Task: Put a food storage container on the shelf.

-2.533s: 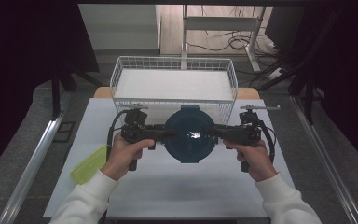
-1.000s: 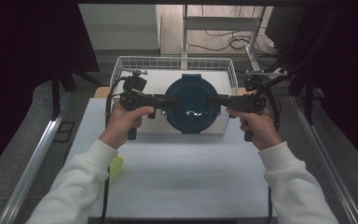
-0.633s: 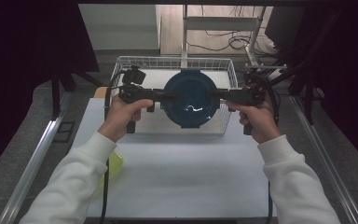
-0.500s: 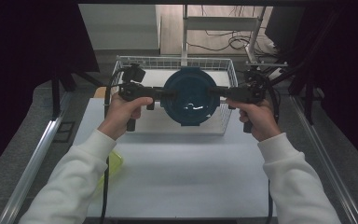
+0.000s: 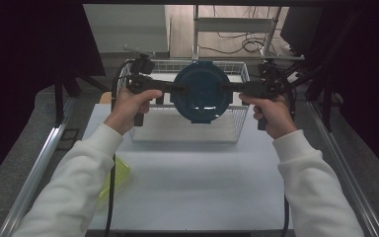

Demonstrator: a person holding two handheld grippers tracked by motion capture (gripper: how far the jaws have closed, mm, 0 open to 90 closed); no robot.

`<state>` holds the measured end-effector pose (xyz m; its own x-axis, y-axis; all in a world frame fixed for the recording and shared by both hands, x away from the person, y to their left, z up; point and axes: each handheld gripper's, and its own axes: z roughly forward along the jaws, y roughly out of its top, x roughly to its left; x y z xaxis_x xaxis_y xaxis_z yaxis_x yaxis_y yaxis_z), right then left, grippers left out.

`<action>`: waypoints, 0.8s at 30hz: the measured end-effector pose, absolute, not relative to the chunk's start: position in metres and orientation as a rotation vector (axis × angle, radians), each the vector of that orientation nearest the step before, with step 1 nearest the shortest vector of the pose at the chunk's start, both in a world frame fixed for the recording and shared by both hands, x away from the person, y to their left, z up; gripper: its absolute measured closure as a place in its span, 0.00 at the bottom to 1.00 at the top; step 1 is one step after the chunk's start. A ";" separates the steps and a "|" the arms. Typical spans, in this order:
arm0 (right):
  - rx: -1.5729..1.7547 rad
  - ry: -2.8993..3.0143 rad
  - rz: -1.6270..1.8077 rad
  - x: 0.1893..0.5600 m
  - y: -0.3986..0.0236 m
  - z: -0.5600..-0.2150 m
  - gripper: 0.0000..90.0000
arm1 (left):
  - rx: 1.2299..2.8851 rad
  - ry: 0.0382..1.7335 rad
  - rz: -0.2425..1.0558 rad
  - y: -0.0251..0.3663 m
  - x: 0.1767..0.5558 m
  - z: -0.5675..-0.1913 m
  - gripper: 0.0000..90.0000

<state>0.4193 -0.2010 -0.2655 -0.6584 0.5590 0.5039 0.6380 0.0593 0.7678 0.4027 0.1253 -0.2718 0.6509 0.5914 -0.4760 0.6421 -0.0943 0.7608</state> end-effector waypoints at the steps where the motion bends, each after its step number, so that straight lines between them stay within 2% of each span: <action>1: -1.265 -2.234 -1.681 0.421 -0.201 -0.265 0.48 | 1.773 0.995 -0.058 0.126 0.405 -0.271 0.46; 12: -1.275 -2.209 -1.681 0.447 -0.195 -0.263 0.48 | 1.784 0.991 -0.047 0.133 0.433 -0.263 0.46; 24: -1.300 -2.210 -1.594 0.486 -0.175 -0.269 0.48 | 1.731 1.036 -0.100 0.155 0.470 -0.280 0.46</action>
